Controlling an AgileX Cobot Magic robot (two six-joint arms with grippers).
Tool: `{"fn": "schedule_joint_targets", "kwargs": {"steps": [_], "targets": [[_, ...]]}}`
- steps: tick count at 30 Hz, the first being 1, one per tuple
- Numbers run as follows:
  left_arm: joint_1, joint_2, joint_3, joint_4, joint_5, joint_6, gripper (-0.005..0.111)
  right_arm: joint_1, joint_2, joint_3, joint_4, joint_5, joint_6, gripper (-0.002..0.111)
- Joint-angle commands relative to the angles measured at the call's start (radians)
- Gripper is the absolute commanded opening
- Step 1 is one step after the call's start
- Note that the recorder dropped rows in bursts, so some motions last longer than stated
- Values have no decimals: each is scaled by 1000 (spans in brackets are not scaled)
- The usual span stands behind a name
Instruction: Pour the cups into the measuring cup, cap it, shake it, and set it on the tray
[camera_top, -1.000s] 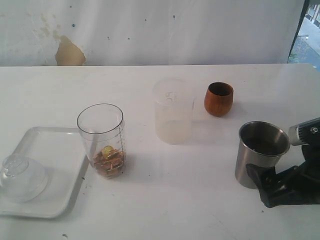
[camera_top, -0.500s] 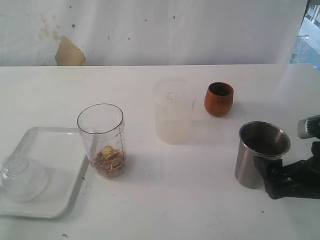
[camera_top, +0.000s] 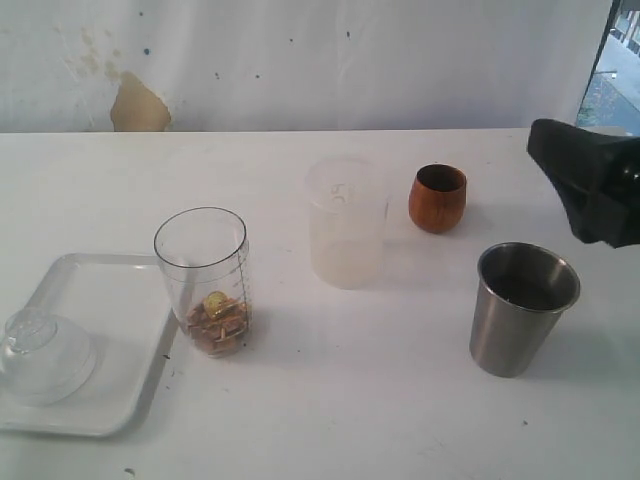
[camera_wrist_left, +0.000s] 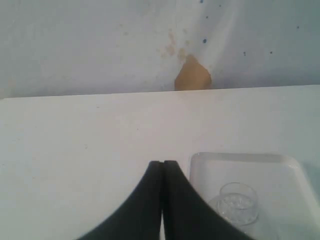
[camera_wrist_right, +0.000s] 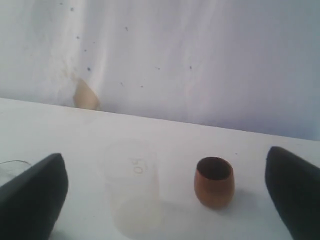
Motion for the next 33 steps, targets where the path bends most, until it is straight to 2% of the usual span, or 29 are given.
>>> {"fn": "schedule_joint_targets", "kwargs": {"steps": [1, 21, 24, 28, 31, 33], "targets": [[-5, -4, 3, -7, -5, 0, 0, 0, -3, -15, -5, -67, -45, 105], [-5, -4, 3, -7, -5, 0, 0, 0, -3, 2, 11, -191, -63, 105], [-5, -4, 3, -7, -5, 0, 0, 0, -3, 17, 339, -193, -378, 105], [-5, -4, 3, -7, -5, 0, 0, 0, -3, 78, 947, -215, -1018, 105], [-5, -4, 3, -7, -5, 0, 0, 0, -13, 126, 1269, -193, -1402, 105], [-5, -4, 3, -7, -5, 0, 0, 0, -31, 147, 1392, -157, -1545, 105]]}}
